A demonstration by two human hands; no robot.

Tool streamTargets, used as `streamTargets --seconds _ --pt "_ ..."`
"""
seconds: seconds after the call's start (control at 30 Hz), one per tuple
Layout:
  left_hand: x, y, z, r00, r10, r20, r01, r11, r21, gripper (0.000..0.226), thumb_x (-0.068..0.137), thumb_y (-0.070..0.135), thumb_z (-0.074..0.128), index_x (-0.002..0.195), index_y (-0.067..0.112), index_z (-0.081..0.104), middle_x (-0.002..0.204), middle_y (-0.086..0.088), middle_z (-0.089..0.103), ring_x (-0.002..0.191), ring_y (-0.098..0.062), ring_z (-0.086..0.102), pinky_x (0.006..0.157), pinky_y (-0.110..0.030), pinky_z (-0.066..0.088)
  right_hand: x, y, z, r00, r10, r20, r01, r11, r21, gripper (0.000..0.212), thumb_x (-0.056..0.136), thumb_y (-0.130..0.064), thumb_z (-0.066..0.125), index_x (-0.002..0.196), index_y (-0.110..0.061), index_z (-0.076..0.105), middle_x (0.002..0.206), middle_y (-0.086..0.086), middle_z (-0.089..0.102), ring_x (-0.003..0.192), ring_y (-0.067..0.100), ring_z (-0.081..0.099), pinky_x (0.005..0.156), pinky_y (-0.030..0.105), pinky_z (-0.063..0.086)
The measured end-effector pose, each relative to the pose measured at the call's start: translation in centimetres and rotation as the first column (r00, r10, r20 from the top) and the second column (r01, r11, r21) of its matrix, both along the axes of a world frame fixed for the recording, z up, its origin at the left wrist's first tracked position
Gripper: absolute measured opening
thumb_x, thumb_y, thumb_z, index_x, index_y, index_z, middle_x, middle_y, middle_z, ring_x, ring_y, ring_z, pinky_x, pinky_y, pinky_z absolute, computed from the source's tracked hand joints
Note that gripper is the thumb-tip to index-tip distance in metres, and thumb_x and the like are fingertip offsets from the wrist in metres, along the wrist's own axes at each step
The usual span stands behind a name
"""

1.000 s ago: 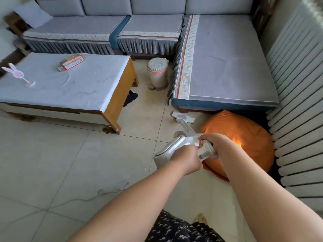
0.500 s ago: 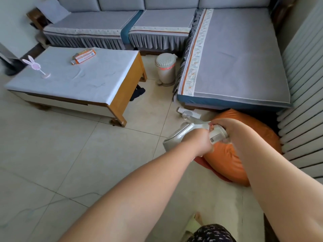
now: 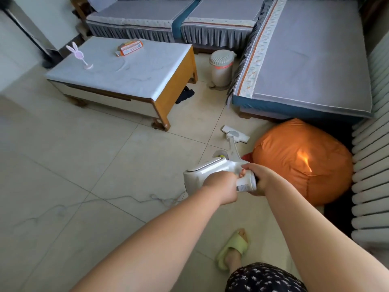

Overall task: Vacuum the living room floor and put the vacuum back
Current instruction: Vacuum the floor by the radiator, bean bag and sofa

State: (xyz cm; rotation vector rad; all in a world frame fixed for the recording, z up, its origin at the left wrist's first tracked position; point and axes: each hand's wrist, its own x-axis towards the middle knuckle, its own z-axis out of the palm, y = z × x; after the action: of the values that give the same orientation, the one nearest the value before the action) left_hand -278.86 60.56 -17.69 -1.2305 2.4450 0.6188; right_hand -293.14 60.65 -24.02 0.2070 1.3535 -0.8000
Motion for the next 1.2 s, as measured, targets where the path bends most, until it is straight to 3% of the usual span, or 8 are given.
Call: streamTargets --seconds 0.07,0.13,0.27,0.4,0.57,0.73,1.0,1.2 --pt "2.7 2.6 0.0 1.0 0.024 -0.002 -0.024 1.0 0.013 0.042 0.086 0.014 0.053 0.127 0.022 0.053 0.102 -0.008 0.064 0.094 -0.031 0.062 0.071 -0.03 0.046 2.4 2.5 0.5 0.997 -0.001 0.081 0.002 1.0 -0.015 0.009 0.086 -0.012 0.063 0.082 -0.008 0.057 0.058 0.007 0.062 0.047 0.022 0.062 0.072 0.039 0.054" --pt "5.7 5.5 0.3 0.999 0.023 0.029 -0.023 1.0 -0.004 0.049 0.087 0.015 0.052 0.135 0.025 0.048 0.104 -0.008 0.063 0.094 -0.031 0.061 0.069 -0.029 0.044 5.2 5.3 0.6 0.989 -0.019 0.145 0.022 1.0 -0.021 0.009 0.088 -0.012 0.061 0.084 -0.005 0.058 0.063 0.007 0.06 0.053 0.019 0.059 0.064 0.035 0.056" --pt "11.4 11.6 1.1 0.995 -0.012 0.101 0.015 0.999 -0.037 0.019 0.086 0.011 0.052 0.102 0.014 0.06 0.097 -0.01 0.063 0.09 -0.032 0.061 0.065 -0.03 0.04 10.8 9.9 -1.0 0.982 -0.021 0.187 0.019 1.0 0.014 0.016 0.089 -0.016 0.059 0.084 -0.001 0.058 0.059 0.008 0.058 0.043 0.016 0.056 0.046 0.025 0.053" --pt "16.4 16.2 1.1 0.985 -0.016 0.17 0.023 0.999 -0.041 0.014 0.084 0.01 0.054 0.096 0.015 0.058 0.094 -0.009 0.063 0.087 -0.031 0.061 0.064 -0.029 0.037 16.2 13.8 -2.8 0.972 -0.047 0.23 0.044 0.999 0.021 0.016 0.091 -0.015 0.059 0.086 0.0 0.058 0.053 0.008 0.06 0.04 0.015 0.058 0.042 0.024 0.052" --pt "20.6 20.0 1.3 0.984 0.115 0.136 -0.107 0.992 -0.063 0.013 0.083 0.01 0.053 0.093 0.018 0.056 0.092 -0.006 0.061 0.086 -0.029 0.059 0.064 -0.029 0.038 20.4 16.3 -1.9 0.981 0.032 0.19 -0.039 0.999 0.033 0.013 0.09 -0.007 0.055 0.077 -0.007 0.05 0.044 0.004 0.047 0.032 0.013 0.046 0.039 0.018 0.045" --pt "22.1 23.0 2.0 0.968 0.223 0.114 -0.217 0.974 -0.061 0.011 0.082 0.013 0.054 0.086 0.022 0.05 0.084 -0.001 0.055 0.077 -0.024 0.053 0.062 -0.028 0.037 22.4 18.2 -0.7 0.981 0.139 0.134 -0.145 0.989 0.038 0.017 0.088 -0.009 0.054 0.071 -0.01 0.05 0.044 0.001 0.048 0.046 0.011 0.046 0.045 0.02 0.045" --pt "18.7 28.0 1.8 0.952 0.298 0.063 -0.296 0.954 -0.04 0.013 0.082 0.014 0.055 0.094 0.018 0.058 0.082 -0.001 0.052 0.076 -0.025 0.051 0.062 -0.028 0.038 19.1 21.9 -0.9 0.975 0.218 0.048 -0.218 0.976 -0.001 0.021 0.087 -0.008 0.052 0.067 -0.01 0.046 0.04 0.001 0.048 0.03 0.011 0.047 0.038 0.016 0.044" --pt "21.0 29.9 2.9 0.965 0.241 0.1 -0.233 0.968 -0.088 0.008 0.082 0.012 0.054 0.086 0.018 0.052 0.081 -0.002 0.054 0.074 -0.025 0.053 0.057 -0.028 0.034 21.4 24.3 -0.4 0.978 0.17 0.119 -0.17 0.985 -0.016 0.017 0.087 -0.007 0.052 0.071 -0.01 0.046 0.044 0.0 0.047 0.033 0.01 0.047 0.038 0.019 0.046"
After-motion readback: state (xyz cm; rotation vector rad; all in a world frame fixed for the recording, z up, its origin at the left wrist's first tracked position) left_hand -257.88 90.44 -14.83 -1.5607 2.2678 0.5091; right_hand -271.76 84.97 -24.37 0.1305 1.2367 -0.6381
